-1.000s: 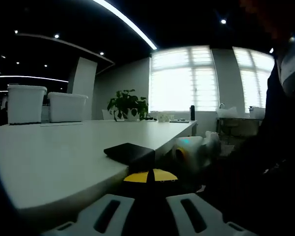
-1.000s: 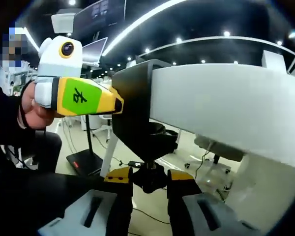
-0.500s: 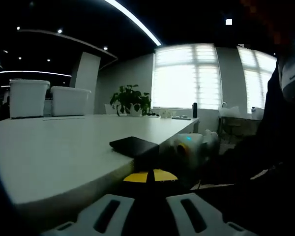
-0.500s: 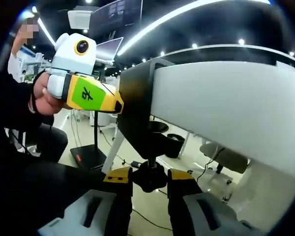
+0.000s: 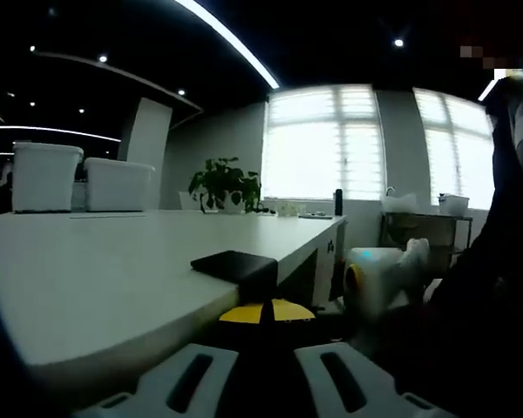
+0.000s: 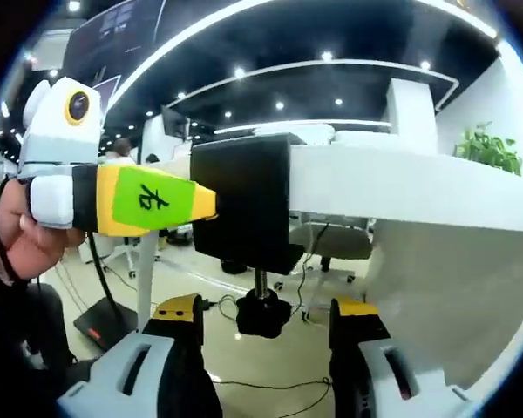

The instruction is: Clamp the fixed fixture on the desktop, loosen the retaining clip, secure it to the edge of the desk, and tighten the retaining clip.

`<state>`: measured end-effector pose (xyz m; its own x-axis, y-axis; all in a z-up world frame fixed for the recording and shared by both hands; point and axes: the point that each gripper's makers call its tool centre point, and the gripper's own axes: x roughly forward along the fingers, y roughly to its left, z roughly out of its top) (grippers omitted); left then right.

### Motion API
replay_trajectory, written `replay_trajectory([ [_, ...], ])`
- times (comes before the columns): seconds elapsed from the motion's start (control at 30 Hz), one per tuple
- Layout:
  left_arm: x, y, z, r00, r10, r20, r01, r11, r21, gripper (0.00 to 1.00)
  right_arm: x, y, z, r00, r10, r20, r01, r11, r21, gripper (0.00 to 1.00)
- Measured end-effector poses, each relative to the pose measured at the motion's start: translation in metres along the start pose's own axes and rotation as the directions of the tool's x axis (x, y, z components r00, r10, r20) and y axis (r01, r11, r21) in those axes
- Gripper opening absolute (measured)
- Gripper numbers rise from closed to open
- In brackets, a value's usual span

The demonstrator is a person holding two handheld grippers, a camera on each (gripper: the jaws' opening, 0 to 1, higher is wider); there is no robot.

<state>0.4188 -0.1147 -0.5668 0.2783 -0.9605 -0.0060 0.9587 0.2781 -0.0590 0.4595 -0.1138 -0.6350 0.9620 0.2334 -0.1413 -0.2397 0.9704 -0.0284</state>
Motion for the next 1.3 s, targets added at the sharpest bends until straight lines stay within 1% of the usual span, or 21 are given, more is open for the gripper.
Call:
replay_trajectory([
  [0.1, 0.000, 0.000, 0.000, 1.000, -0.005, 0.004, 0.005, 1.000, 0.012, 0.02, 0.007, -0.005, -0.003, 0.997, -0.072, -0.020, 0.072, 0.997, 0.008, 0.54],
  [0.13, 0.000, -0.002, 0.001, 1.000, -0.006, 0.006, 0.006, 1.000, 0.016, 0.02, 0.008, -0.008, -0.007, 0.995, -0.094, -0.040, 0.093, 0.995, -0.023, 0.53],
  [0.2, 0.000, -0.003, 0.002, 1.000, -0.008, 0.010, 0.008, 1.000, 0.018, 0.02, 0.011, -0.007, -0.008, 0.995, -0.094, -0.042, 0.092, 0.995, -0.027, 0.48],
  [0.23, 0.000, -0.003, 0.002, 1.000, -0.008, 0.010, 0.008, 1.000, 0.019, 0.02, 0.018, -0.013, -0.010, 0.994, -0.100, -0.051, 0.099, 0.995, -0.015, 0.43],
  [0.3, 0.000, -0.004, 0.002, 1.000, -0.007, 0.011, 0.007, 1.000, 0.018, 0.02, 0.019, -0.014, -0.010, 0.993, -0.109, -0.051, 0.107, 0.994, -0.038, 0.24],
  [0.33, 0.000, -0.004, 0.003, 1.000, -0.007, 0.013, 0.007, 1.000, 0.018, 0.02, 0.021, -0.013, -0.003, 0.996, -0.079, -0.026, 0.078, 0.995, -0.060, 0.24],
  [0.37, 0.000, -0.004, 0.003, 1.000, -0.008, 0.014, 0.007, 1.000, 0.018, 0.02, 0.018, -0.014, -0.010, 0.994, -0.096, -0.054, 0.094, 0.995, -0.039, 0.25],
  [0.5, 0.000, -0.006, 0.003, 1.000, -0.008, 0.016, 0.007, 1.000, 0.028, 0.02, 0.015, -0.013, -0.010, 0.998, -0.043, -0.049, 0.042, 0.999, -0.034, 0.24],
  [0.6, 0.000, -0.007, 0.004, 1.000, -0.002, 0.019, 0.002, 1.000, 0.029, 0.02, 0.014, -0.003, -0.008, 0.996, 0.090, -0.029, -0.091, 0.995, -0.037, 0.24],
  [0.7, 0.001, -0.008, 0.004, 1.000, 0.005, 0.018, -0.006, 1.000, 0.028, 0.02, 0.013, -0.003, -0.009, 0.977, 0.212, -0.035, -0.215, 0.972, -0.100, 0.24],
  [0.77, 0.001, -0.010, 0.004, 1.000, 0.011, 0.016, -0.012, 0.999, 0.044, 0.02, 0.012, -0.001, -0.008, 0.963, 0.268, -0.039, -0.271, 0.951, -0.147, 0.24],
  [0.8, 0.001, -0.010, 0.004, 1.000, 0.012, 0.016, -0.012, 0.999, 0.044, 0.02, 0.012, 0.000, -0.008, 0.960, 0.278, -0.041, -0.280, 0.948, -0.151, 0.24],
  [0.9, 0.001, -0.010, 0.005, 1.000, 0.017, 0.007, -0.018, 0.999, 0.050, 0.02, 0.013, 0.007, -0.006, 0.933, 0.358, -0.039, -0.359, 0.916, -0.179, 0.24],
  [0.97, 0.001, -0.011, 0.005, 1.000, 0.020, -0.001, -0.020, 0.998, 0.051, 0.02, 0.013, 0.013, -0.006, 0.904, 0.426, -0.037, -0.425, 0.889, -0.167, 0.24],
  [1.0, 0.002, -0.012, 0.005, 1.000, 0.022, -0.004, -0.022, 0.998, 0.053, 0.02, 0.012, 0.016, -0.006, 0.887, 0.461, -0.036, -0.459, 0.870, -0.182, 0.24],
  [1.07, 0.002, -0.012, 0.005, 1.000, 0.027, -0.010, -0.026, 0.998, 0.057, 0.02, 0.010, 0.016, -0.006, 0.862, 0.505, -0.033, -0.501, 0.843, -0.196, 0.24],
  [1.1, 0.002, -0.012, 0.005, 1.000, 0.028, -0.011, -0.027, 0.998, 0.054, 0.02, 0.010, 0.017, -0.006, 0.855, 0.517, -0.034, -0.513, 0.835, -0.199, 0.24],
  [1.13, 0.002, -0.011, 0.004, 1.000, 0.027, -0.012, -0.027, 0.998, 0.048, 0.02, 0.009, 0.016, -0.006, 0.852, 0.523, -0.033, -0.517, 0.831, -0.205, 0.24],
  [1.17, 0.002, -0.011, 0.004, 1.000, 0.027, -0.012, -0.026, 0.999, 0.045, 0.02, 0.010, 0.014, -0.008, 0.843, 0.537, -0.036, -0.529, 0.816, -0.232, 0.25],
  [1.2, 0.003, -0.011, 0.004, 1.000, 0.027, -0.014, -0.027, 0.999, 0.042, 0.02, 0.010, 0.015, -0.008, 0.842, 0.540, -0.027, -0.530, 0.816, -0.230, 0.25],
  [1.3, 0.005, -0.012, 0.003, 0.999, 0.028, -0.022, -0.027, 0.999, 0.044, 0.02, 0.014, 0.011, -0.007, 0.854, 0.519, -0.017, -0.509, 0.830, -0.229, 0.25],
])
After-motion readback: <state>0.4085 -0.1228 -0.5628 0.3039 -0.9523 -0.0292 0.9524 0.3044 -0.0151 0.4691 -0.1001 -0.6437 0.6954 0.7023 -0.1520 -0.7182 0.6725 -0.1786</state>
